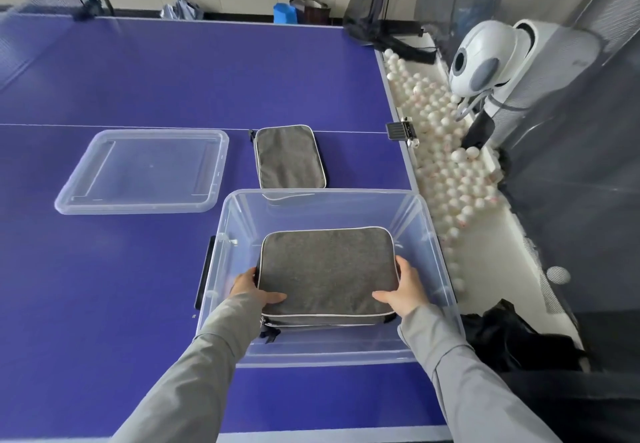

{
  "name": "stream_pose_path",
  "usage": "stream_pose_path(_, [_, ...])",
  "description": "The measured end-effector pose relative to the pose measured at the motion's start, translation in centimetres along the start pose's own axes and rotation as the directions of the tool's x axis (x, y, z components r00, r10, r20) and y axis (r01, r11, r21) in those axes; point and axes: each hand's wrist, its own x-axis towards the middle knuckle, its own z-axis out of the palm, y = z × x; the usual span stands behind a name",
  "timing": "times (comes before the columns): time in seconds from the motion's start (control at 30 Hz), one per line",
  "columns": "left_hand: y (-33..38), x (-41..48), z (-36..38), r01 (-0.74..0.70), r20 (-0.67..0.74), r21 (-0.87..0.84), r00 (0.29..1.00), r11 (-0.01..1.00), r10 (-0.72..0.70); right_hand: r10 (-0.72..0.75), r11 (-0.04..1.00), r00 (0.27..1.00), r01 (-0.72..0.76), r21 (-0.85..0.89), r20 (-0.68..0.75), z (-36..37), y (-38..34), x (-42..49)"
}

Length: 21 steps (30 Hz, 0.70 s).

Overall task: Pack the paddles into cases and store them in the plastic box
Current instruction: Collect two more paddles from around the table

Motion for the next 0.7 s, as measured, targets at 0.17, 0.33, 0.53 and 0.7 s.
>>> stream_pose_path(0.17, [0.0,-0.7,0.2,0.028,0.009,-0.077,1.0,0.997,-0.027,-0.015,1.0,1.0,0.015,-0.019,0.012,-0.2,-0.1,-0.3])
stream_pose_path(0.33, [1.0,-2.5,0.3,0.02,0.014,0.133,1.0,0.991,-0.022,-0.078,0.994,0.997,0.076,-0.072,-0.022,-0.4,-0.5,-1.1])
stream_pose_path(0.53, [1.6,-5.1,0.6,-0.238,-0.08,0.41,0.952,0.88,0.295,-0.312,0.939,0.946,0.293,-0.179,-0.092,-0.3,-3.1,-2.6])
stream_pose_path(0.7, [2.4,-7.3,-0.3,-0.285,-0.149,0.679,0.849,0.677,0.507,-0.5,0.838,0.864,0.469,-0.281,-0.049,0.4,-6.4,-3.9])
